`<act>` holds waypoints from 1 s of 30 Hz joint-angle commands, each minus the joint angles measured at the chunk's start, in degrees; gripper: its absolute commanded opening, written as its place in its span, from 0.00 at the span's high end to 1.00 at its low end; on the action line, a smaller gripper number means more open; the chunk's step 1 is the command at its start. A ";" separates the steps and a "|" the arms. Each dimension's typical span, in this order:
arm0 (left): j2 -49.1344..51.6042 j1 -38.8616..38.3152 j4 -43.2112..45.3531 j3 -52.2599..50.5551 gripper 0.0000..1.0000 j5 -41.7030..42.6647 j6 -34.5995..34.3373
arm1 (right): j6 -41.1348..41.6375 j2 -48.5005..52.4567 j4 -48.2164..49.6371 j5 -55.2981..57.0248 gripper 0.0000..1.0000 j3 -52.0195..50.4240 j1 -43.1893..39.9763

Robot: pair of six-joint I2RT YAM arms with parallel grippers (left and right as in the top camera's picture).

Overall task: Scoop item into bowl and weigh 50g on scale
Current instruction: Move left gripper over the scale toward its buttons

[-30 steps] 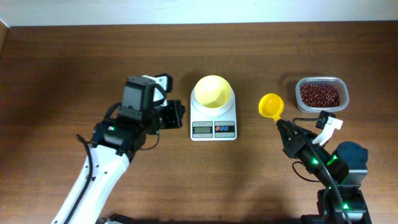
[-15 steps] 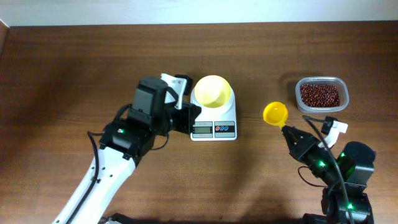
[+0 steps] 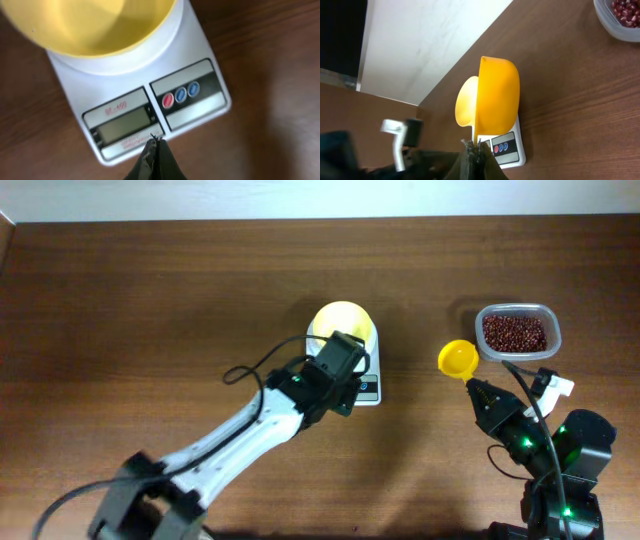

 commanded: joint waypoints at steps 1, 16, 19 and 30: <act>3.58 -0.33 3.30 0.72 1.00 -1.25 0.90 | -0.76 -0.33 1.07 -0.02 0.96 0.81 -0.44; 13.64 -0.81 17.77 0.72 1.00 -1.18 -17.44 | -0.76 -0.33 1.03 1.79 0.96 0.81 -0.44; 14.34 -0.94 16.70 0.72 1.00 -2.60 -22.64 | -0.79 -0.33 1.01 2.10 0.96 0.81 -0.44; 14.43 -1.84 13.90 0.72 1.00 -1.46 -23.69 | -0.76 -0.33 0.98 2.10 0.96 0.81 -0.44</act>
